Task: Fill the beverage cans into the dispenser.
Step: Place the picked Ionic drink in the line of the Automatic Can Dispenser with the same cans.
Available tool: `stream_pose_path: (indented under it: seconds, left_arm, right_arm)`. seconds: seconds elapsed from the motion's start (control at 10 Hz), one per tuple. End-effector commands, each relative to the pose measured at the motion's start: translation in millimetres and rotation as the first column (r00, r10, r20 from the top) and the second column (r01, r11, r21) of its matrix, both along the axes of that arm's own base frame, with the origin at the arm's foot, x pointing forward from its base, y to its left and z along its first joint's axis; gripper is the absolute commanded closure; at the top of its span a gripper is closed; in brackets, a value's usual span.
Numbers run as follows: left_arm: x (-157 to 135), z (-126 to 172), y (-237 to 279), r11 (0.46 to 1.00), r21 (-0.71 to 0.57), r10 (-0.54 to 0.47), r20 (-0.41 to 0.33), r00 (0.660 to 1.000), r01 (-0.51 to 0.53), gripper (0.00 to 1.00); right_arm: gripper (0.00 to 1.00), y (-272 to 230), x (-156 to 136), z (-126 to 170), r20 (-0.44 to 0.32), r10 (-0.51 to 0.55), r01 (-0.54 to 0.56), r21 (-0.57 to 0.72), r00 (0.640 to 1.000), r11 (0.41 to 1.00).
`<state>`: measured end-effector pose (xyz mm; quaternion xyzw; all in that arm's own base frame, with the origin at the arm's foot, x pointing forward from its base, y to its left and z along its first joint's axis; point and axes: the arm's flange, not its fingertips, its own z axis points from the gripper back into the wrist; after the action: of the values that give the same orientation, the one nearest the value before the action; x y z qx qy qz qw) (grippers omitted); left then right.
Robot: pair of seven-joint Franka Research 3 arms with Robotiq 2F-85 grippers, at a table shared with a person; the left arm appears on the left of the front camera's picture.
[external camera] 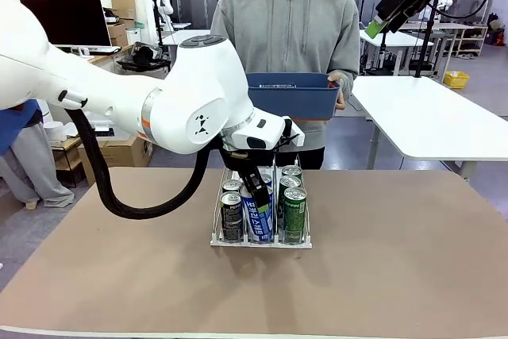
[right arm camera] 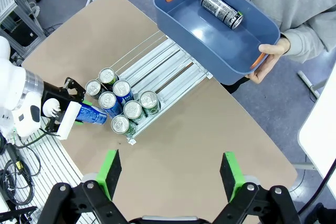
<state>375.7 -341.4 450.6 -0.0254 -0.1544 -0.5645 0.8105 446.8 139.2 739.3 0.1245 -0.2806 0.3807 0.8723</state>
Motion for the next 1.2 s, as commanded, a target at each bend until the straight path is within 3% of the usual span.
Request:
stream_pose_path:
  seconds: [0.0, 0.5, 0.8, 1.1]
  left_arm:
    - [22, 3, 0, 1.0, 0.01, 0.016, 0.05, 0.999, -0.016, 0.43]
    - [52, -3, -2, 0.999, -0.006, 0.034, 0.054, 0.998, -0.034, 0.43]
    - [61, -15, -10, 1.0, -0.006, 0.01, -0.001, 1.0, -0.01, 0.43]
    - [65, -21, -16, 1.0, -0.016, -0.003, -0.003, 1.0, 0.003, 0.43]
  right_arm:
    - [0.0, -1, -2, 0, -0.008, 0.002, -0.002, -0.002, 1.0, 1.0]
    - [0.0, -1, -2, 0, -0.008, 0.002, -0.002, -0.002, 1.0, 1.0]
    - [0.0, -1, -2, 0, -0.008, 0.002, -0.002, -0.002, 1.0, 1.0]
    - [0.0, -1, -2, 0, -0.008, 0.002, -0.002, -0.002, 1.0, 1.0]
